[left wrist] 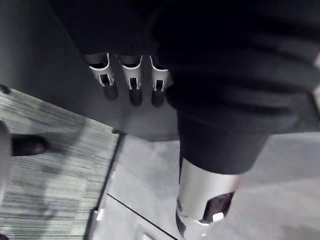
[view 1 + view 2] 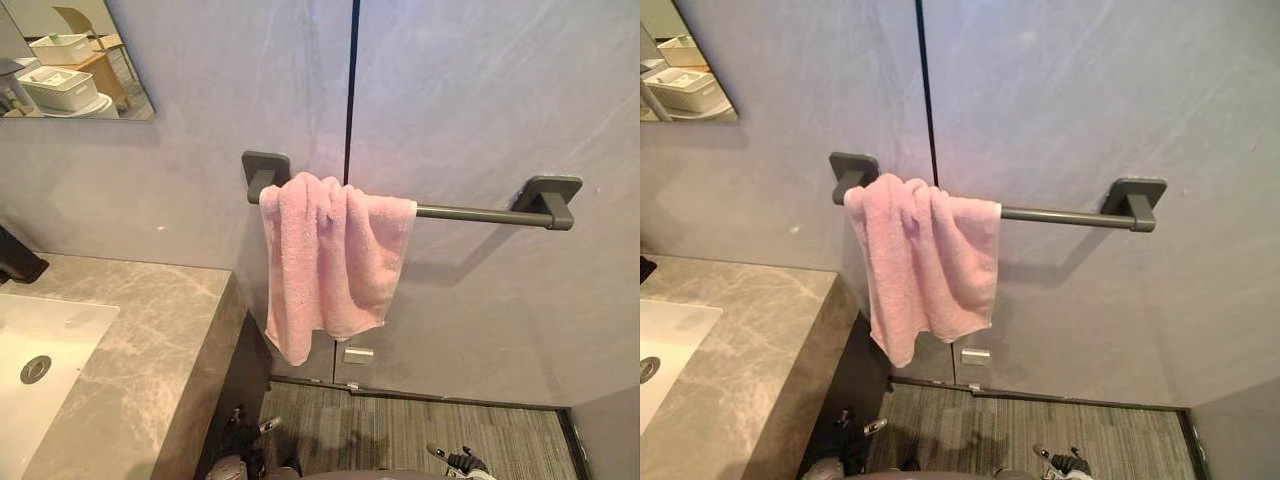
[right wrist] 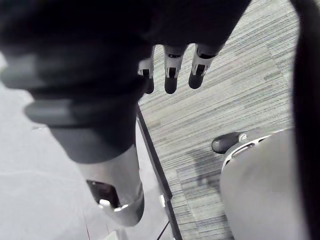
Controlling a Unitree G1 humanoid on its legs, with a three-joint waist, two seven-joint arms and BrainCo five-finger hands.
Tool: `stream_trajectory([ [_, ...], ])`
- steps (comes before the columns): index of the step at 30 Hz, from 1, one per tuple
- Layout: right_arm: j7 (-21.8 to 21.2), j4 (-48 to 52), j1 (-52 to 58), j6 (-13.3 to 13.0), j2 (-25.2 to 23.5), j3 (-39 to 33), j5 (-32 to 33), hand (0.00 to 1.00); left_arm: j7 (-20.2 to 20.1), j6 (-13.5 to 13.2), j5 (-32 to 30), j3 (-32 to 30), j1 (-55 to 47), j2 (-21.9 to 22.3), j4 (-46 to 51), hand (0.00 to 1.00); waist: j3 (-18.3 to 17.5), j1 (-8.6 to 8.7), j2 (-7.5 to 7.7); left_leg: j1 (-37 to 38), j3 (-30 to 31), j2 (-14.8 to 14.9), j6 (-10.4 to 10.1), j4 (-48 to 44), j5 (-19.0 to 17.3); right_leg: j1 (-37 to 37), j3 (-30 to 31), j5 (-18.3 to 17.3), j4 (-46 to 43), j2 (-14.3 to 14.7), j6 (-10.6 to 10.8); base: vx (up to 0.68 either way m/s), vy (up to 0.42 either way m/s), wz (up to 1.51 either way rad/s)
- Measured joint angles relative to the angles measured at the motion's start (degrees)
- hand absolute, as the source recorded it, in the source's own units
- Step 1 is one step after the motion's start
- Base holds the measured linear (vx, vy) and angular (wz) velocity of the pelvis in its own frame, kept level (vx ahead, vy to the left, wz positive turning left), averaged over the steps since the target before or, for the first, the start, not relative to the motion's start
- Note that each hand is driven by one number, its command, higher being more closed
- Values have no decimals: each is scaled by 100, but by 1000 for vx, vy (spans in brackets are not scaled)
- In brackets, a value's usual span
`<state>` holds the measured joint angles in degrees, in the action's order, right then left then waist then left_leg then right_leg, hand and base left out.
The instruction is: Organize washtable
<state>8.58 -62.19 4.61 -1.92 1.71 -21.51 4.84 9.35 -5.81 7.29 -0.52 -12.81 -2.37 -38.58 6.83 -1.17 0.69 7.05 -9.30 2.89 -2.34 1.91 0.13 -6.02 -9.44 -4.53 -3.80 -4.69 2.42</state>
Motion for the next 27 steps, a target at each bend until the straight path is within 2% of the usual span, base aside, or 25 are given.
stream_trajectory([
  [4,21,200,153,-12,38,193,-84,0,68,-149,228,127,-406,7,1141,0,-21,-67,-28,139,19,-2,-2,79,6,-95,-9,-10,4,-1,4,0,0,0],
  [7,26,305,258,-1,61,231,-98,0,56,-207,355,224,-522,19,1601,0,-28,-129,-60,176,34,-2,1,173,38,-94,-25,-16,-3,0,13,-22,-7,0],
  [20,172,530,612,57,91,625,-102,0,105,-242,337,396,-1112,161,3521,0,-172,-134,-78,352,37,23,-4,198,36,-288,-80,-51,-9,-9,50,-10,-5,1],
  [27,179,521,780,80,130,687,-106,0,66,-310,336,743,-1324,140,4040,0,-406,-137,-113,377,-24,59,-5,201,33,-280,-13,-55,-7,-3,57,-34,-9,-4],
])
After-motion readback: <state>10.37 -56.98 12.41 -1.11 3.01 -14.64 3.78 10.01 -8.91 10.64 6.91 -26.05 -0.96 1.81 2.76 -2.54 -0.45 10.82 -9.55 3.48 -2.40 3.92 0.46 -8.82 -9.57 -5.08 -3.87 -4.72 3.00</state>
